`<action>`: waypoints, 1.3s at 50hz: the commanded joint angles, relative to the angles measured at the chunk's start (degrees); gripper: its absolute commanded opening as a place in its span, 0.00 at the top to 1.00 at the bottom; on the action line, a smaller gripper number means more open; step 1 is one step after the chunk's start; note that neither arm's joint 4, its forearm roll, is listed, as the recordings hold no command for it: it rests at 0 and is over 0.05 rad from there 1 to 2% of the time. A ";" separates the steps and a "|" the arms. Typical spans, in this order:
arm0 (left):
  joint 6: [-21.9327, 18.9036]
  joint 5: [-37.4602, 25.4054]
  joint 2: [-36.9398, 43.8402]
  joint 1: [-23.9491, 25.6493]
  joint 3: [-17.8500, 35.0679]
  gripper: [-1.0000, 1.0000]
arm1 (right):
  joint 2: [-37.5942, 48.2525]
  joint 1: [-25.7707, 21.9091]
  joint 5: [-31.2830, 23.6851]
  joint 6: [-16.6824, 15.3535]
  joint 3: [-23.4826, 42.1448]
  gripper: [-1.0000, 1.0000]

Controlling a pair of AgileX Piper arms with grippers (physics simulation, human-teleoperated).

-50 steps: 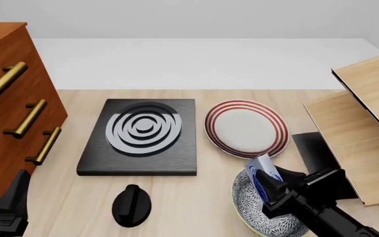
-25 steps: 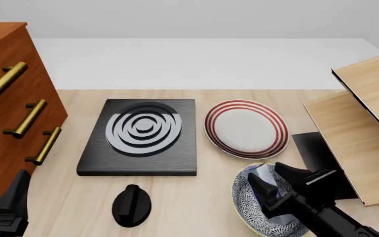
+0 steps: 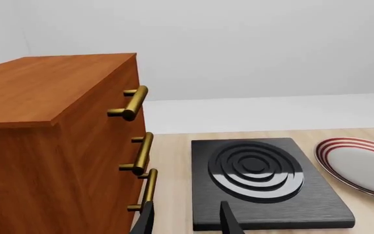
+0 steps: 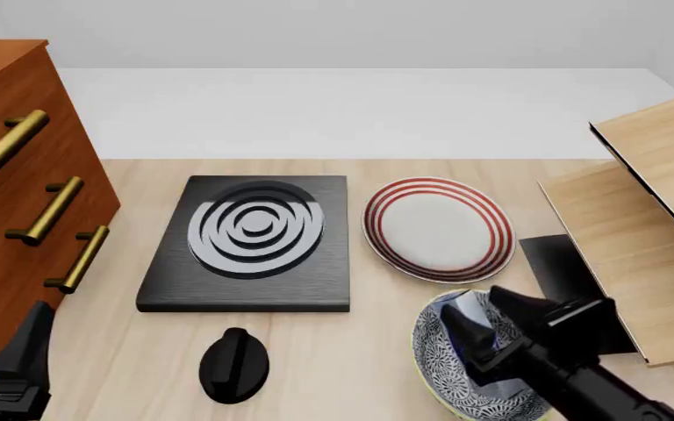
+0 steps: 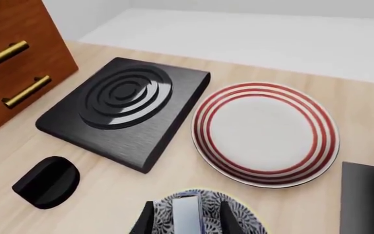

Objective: Pick up the cream cheese and put it in the bowl.

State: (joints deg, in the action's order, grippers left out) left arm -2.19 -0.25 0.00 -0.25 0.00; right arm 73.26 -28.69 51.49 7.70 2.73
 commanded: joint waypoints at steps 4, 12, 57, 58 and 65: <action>0.00 0.13 0.00 -0.02 0.00 0.00 | -10.32 0.30 -10.18 -0.18 1.91 0.00; 0.06 0.24 0.00 0.07 0.00 0.00 | -20.09 0.16 -20.02 -0.45 4.09 0.00; 0.11 0.59 0.00 1.28 0.00 0.00 | -62.47 0.37 -63.11 -4.06 11.25 0.00; 0.14 0.59 0.00 1.33 0.00 0.00 | -63.19 0.36 -63.75 -3.98 11.19 0.00; 0.19 0.76 0.00 1.85 0.00 0.00 | -70.16 1.20 -70.92 -4.23 11.66 0.00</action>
State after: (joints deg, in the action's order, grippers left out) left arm -2.04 0.33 0.00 1.06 0.00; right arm 12.19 -28.20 -10.20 3.86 13.64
